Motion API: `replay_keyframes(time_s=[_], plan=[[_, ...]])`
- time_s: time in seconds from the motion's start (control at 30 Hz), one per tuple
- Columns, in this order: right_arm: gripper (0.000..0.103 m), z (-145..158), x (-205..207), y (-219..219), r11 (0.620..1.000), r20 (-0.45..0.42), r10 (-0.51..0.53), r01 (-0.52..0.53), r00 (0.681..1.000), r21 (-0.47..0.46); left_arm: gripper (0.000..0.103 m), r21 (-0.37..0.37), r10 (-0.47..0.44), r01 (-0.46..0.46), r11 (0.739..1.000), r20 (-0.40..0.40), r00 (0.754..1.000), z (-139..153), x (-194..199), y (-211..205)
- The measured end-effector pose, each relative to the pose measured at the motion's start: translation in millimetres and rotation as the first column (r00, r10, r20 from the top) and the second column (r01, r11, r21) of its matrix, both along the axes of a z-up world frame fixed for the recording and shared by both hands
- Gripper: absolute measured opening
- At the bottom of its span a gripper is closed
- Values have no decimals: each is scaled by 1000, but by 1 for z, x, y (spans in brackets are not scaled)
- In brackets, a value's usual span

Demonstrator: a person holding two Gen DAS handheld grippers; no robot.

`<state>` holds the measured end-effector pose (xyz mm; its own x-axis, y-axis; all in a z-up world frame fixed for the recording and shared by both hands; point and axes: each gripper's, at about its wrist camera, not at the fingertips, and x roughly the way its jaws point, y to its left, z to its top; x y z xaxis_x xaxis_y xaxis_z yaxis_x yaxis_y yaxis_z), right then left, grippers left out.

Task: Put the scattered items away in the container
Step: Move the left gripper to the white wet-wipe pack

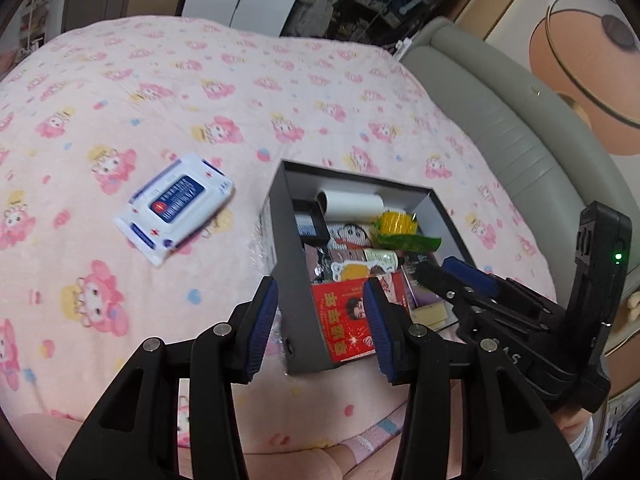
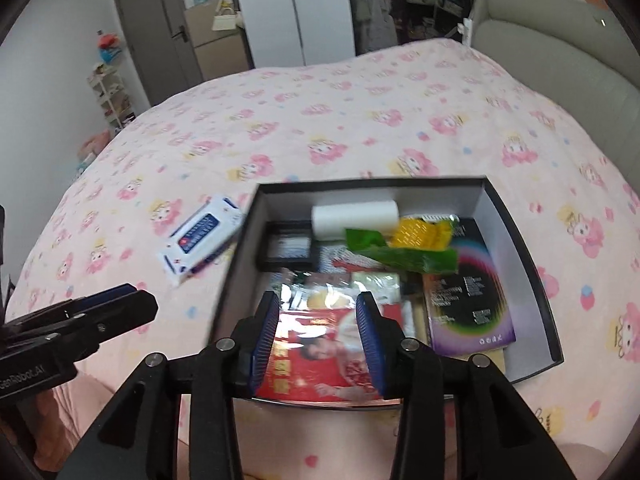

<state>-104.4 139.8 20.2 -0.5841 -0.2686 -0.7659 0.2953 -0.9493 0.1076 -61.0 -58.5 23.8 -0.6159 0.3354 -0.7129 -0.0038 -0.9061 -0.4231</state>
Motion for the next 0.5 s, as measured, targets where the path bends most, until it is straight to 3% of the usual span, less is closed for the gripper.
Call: replay_keyframes(time_s=[0.27,0.5], plan=[[38,27,6,-51,997,-43,75,-74,996,14,49,-15,80,-81,997,-60,995,26,20,-54],[39,39,7,-100,990,-62,139,-137,988,35,49,28,175,-173,985,-64,983,21,27,-104]])
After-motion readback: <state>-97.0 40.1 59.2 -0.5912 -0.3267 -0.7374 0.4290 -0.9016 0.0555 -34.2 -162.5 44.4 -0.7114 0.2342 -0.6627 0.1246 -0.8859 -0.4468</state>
